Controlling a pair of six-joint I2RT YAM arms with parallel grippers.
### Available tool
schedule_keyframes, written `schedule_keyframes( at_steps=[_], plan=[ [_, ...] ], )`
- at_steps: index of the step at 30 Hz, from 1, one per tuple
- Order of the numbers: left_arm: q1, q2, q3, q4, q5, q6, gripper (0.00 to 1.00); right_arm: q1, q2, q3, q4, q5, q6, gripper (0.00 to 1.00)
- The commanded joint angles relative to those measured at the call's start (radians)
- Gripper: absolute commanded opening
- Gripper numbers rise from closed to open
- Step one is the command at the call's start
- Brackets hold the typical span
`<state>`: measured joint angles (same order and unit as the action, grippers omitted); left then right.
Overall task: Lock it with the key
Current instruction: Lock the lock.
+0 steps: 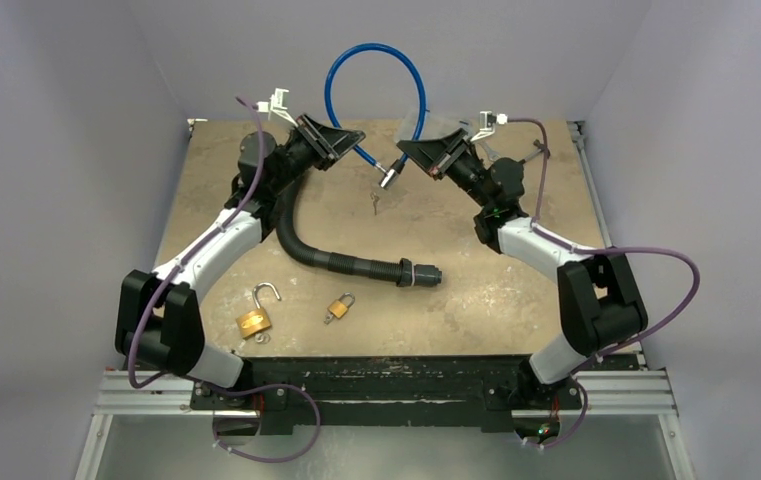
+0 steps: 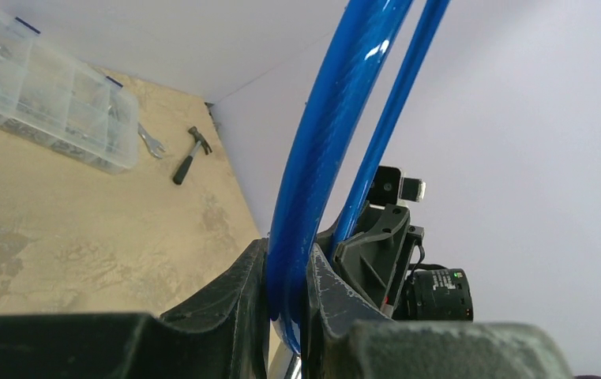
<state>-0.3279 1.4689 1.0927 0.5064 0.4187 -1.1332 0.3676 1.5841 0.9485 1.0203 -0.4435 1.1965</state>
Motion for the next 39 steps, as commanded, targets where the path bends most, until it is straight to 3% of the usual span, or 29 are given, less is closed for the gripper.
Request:
schedule_keyframes(
  at_steps=[1,14,19,31,39],
  plan=[
    [-0.025,0.011,0.009,0.044,-0.042,0.056,0.00,0.006,0.005,0.050,-0.098,0.070,0.070,0.00],
    [-0.103,0.075,0.013,-0.049,-0.157,0.179,0.00,0.006,0.047,0.154,-0.467,0.118,0.104,0.00],
    [-0.077,0.105,-0.030,0.050,-0.163,0.084,0.00,0.002,0.027,0.127,-0.494,0.139,0.178,0.00],
    [-0.117,0.171,-0.035,0.227,-0.167,0.036,0.00,-0.009,0.017,0.252,-0.843,0.250,0.148,0.00],
    [-0.172,0.181,-0.088,0.283,-0.160,0.094,0.00,-0.002,-0.002,0.216,-0.694,0.185,0.174,0.00]
  ],
)
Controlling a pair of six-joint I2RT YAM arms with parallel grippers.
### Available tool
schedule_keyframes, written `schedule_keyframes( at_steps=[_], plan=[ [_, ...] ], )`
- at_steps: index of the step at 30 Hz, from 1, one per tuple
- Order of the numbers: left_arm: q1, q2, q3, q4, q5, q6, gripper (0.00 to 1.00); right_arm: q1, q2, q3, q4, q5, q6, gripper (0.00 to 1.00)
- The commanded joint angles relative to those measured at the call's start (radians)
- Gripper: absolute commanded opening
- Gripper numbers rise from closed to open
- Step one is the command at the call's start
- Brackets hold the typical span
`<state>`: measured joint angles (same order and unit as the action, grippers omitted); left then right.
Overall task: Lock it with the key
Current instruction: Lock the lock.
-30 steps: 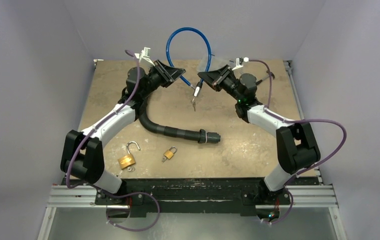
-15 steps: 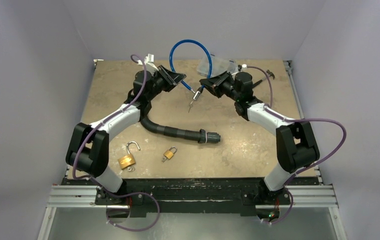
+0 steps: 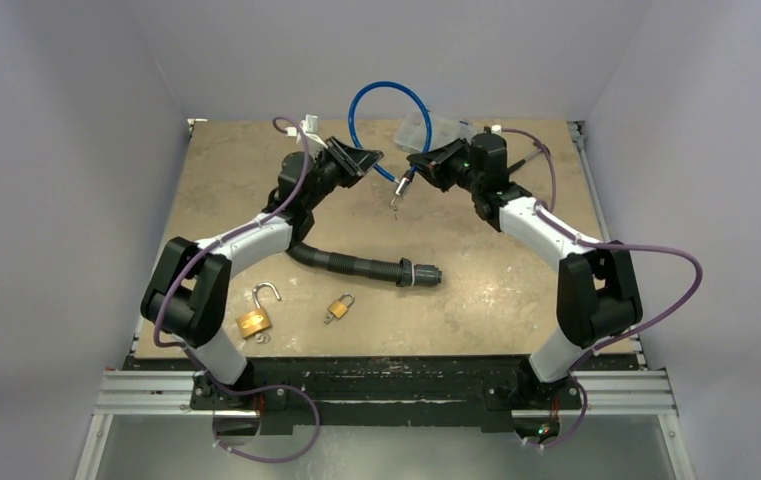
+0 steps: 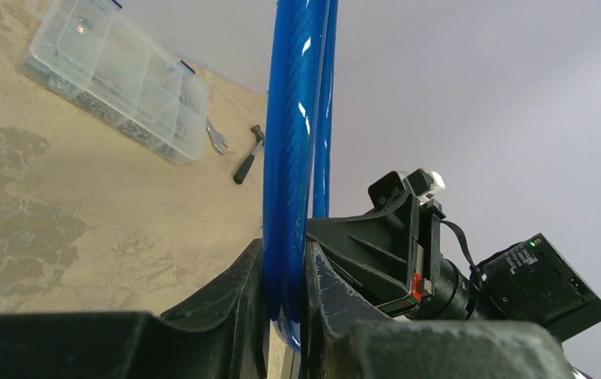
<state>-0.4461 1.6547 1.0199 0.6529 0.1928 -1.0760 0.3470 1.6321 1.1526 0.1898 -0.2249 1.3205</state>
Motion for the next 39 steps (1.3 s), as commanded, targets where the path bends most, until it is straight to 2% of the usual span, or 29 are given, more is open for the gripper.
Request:
schedule_keyframes(
  at_steps=[1,5,9,13,16,19,24,28,33,37,39],
  plan=[
    [-0.059,-0.009,-0.024,0.158,0.078,0.038,0.00,0.018,-0.049,-0.010,0.205,-0.060,0.062,0.00],
    [-0.078,-0.026,-0.067,0.262,0.125,0.010,0.01,0.016,-0.047,-0.085,0.395,-0.094,0.137,0.00],
    [-0.080,-0.030,-0.091,0.308,0.137,0.003,0.12,0.007,-0.047,-0.108,0.469,-0.103,0.152,0.00],
    [-0.045,-0.043,-0.079,0.284,0.179,0.083,0.31,-0.039,-0.069,-0.130,0.533,-0.113,0.117,0.00],
    [-0.009,-0.072,-0.066,0.215,0.219,0.153,0.36,-0.086,-0.096,-0.167,0.572,-0.110,0.106,0.00],
    [0.036,-0.103,-0.086,0.233,0.252,0.161,0.39,-0.117,-0.108,-0.194,0.619,-0.115,0.105,0.00],
    [0.085,-0.152,-0.095,0.328,0.347,0.153,0.62,-0.131,-0.110,-0.229,0.782,-0.177,0.044,0.00],
    [0.086,-0.186,-0.079,0.287,0.435,0.192,0.76,-0.131,-0.086,-0.246,0.983,-0.250,0.033,0.00],
    [0.086,-0.218,-0.074,0.155,0.489,0.270,0.79,-0.131,-0.090,-0.257,1.131,-0.310,0.025,0.00],
    [0.086,-0.252,-0.095,0.191,0.585,0.303,0.78,-0.131,-0.130,-0.294,1.184,-0.273,0.031,0.00],
    [0.086,-0.260,-0.114,0.223,0.616,0.308,0.74,-0.132,-0.144,-0.303,1.195,-0.260,0.024,0.00]
  ],
)
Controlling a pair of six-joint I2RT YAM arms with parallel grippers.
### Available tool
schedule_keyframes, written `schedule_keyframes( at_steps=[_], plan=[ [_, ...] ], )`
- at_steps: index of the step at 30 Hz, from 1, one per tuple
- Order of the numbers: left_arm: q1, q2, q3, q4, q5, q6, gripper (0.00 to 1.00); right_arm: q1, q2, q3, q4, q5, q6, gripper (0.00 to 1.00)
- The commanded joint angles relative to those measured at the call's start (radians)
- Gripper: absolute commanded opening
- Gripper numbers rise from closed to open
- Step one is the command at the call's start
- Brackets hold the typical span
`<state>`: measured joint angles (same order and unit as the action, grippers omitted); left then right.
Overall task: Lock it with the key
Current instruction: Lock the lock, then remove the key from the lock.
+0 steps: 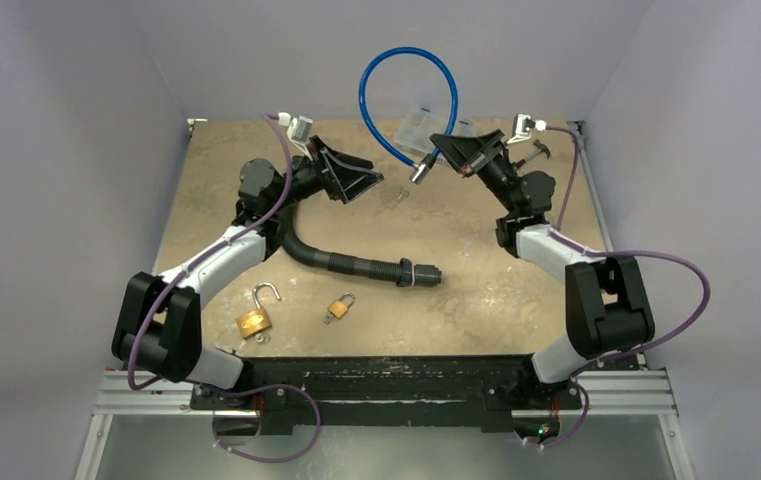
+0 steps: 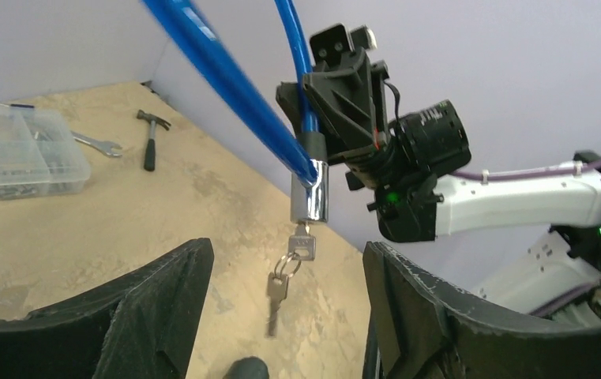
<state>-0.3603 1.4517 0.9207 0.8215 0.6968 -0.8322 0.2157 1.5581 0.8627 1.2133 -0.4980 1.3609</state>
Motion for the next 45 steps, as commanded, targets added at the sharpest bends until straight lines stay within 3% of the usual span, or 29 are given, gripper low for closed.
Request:
schedule_keyframes(
  at_steps=[1,4,12,14,17,21,24,31,37,45],
  plan=[
    [-0.002,-0.058,-0.022,0.067,0.120,0.070,0.72,0.002,-0.073,-0.014,0.170,0.009,-0.019,0.00],
    [-0.024,-0.059,-0.041,0.119,0.127,0.102,0.70,0.005,-0.086,-0.022,0.159,0.023,0.001,0.00],
    [-0.065,-0.035,-0.015,0.056,0.056,0.286,0.59,0.018,-0.138,-0.054,0.075,0.084,0.021,0.00],
    [-0.065,-0.027,0.042,-0.090,0.010,0.383,0.57,0.020,-0.154,-0.057,0.043,0.102,0.016,0.00],
    [-0.073,-0.014,0.182,-0.446,-0.079,0.630,0.58,0.021,-0.152,-0.046,0.016,0.087,0.013,0.00],
    [-0.080,-0.042,0.324,-0.919,-0.157,0.970,0.65,0.011,-0.153,-0.027,-0.009,0.059,-0.005,0.00],
    [-0.079,-0.121,0.332,-1.049,-0.145,1.121,0.71,0.010,-0.139,-0.011,0.014,0.042,0.014,0.00],
    [-0.103,-0.196,0.340,-1.028,-0.199,1.050,0.73,0.009,-0.100,-0.003,0.049,0.060,0.102,0.00],
    [-0.133,-0.204,0.184,-0.775,-0.066,0.912,0.69,0.014,-0.114,-0.002,0.035,0.095,0.115,0.00],
    [-0.172,-0.119,0.246,-0.628,-0.046,0.784,0.64,0.026,-0.116,-0.005,-0.006,0.126,0.110,0.00]
  ],
)
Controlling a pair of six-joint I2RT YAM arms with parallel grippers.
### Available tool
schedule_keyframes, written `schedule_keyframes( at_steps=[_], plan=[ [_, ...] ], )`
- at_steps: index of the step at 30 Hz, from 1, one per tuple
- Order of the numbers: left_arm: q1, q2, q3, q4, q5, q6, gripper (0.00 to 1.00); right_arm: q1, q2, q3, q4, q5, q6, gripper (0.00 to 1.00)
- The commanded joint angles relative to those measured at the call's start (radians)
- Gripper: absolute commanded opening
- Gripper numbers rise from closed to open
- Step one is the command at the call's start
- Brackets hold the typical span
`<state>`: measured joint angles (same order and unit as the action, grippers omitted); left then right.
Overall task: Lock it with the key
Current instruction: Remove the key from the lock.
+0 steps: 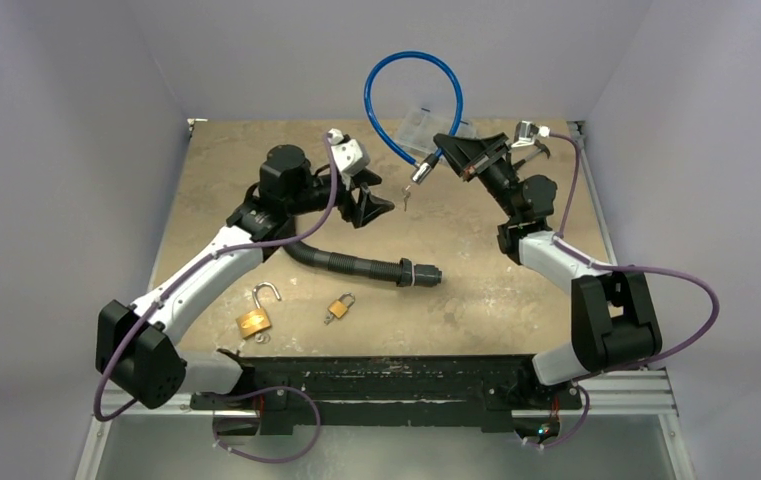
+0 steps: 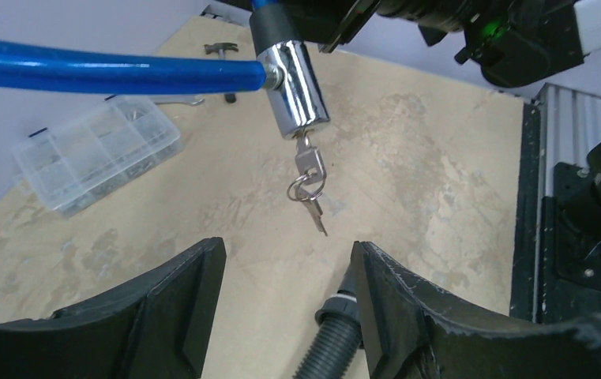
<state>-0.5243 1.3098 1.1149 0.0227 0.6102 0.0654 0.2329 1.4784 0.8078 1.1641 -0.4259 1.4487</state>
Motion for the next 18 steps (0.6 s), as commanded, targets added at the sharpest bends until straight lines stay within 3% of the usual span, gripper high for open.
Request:
schedule_keyframes(
  at_steps=[1,10,18],
  plan=[
    [-0.010,0.032,0.049,0.199,0.049,-0.136,0.64,0.011,-0.034,0.050,0.042,0.059,0.022,0.00],
    [-0.033,0.100,0.056,0.248,0.033,-0.173,0.62,0.015,-0.023,0.051,0.063,0.061,0.027,0.00],
    [-0.041,0.138,0.060,0.322,0.025,-0.248,0.53,0.024,-0.015,0.049,0.081,0.060,0.027,0.00]
  ],
)
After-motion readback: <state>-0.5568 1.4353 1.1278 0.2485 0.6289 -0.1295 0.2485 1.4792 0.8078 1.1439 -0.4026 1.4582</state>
